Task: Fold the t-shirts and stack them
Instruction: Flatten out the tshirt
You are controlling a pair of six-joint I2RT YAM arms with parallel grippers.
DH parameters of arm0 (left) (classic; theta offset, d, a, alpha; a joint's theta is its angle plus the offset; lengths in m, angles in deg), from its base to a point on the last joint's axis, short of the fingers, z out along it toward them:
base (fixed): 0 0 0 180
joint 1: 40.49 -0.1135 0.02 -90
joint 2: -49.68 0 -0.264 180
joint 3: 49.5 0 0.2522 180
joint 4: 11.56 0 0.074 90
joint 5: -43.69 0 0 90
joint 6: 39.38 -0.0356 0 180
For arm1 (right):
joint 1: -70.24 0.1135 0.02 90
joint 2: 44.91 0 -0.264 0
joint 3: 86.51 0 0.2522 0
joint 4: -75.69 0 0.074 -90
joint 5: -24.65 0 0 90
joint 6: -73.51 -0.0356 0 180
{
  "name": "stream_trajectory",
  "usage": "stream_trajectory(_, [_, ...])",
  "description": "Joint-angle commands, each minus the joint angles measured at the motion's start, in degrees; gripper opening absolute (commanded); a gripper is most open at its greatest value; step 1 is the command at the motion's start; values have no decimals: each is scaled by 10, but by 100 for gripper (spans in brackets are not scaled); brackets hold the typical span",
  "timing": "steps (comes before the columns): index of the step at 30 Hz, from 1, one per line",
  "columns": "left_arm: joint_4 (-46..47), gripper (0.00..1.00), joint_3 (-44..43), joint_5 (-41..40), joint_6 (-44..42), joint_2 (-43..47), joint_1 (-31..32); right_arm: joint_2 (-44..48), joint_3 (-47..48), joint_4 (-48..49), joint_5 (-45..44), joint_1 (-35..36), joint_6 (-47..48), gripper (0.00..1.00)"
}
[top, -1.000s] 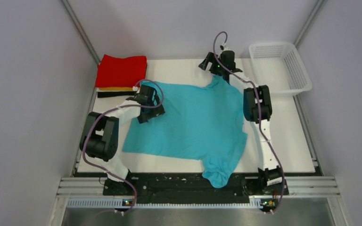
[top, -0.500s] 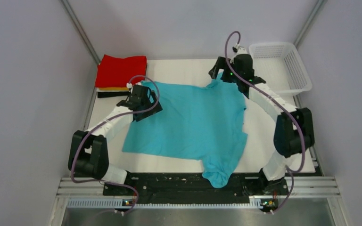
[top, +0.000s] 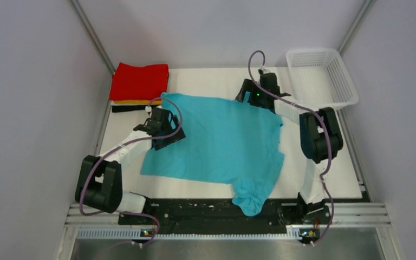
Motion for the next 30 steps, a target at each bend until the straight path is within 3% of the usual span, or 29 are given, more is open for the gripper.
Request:
stream_trajectory(1, [36, 99, 15, 4, 10, -10, 1, -70, 96, 41, 16, 2, -8, 98])
stream_trajectory(5, [34, 99, 13, -5, 11, -30, 2, -162, 176, 67, 25, 6, -18, 98])
stream_trajectory(11, [24, 99, 6, -10, 11, -37, 2, -310, 404, 17, 45, 17, -33, 98])
stream_trajectory(14, [14, 99, 5, -14, 11, -25, 1, -333, 490, -28, 55, 25, -30, 98])
stream_trajectory(16, [13, 99, 11, -16, 12, -12, 2, -307, 489, -38, 54, 32, -13, 98])
stream_trajectory(19, [14, 99, 18, -15, 13, 7, 2, -223, 409, -41, 21, 41, 27, 99])
stream_trajectory(22, [24, 99, 27, -2, 9, 22, 1, -104, 270, -59, -19, 42, 35, 99])
stream_trajectory(30, [57, 99, 41, 40, 11, 6, 2, 270, -216, -118, -122, 67, -51, 99])
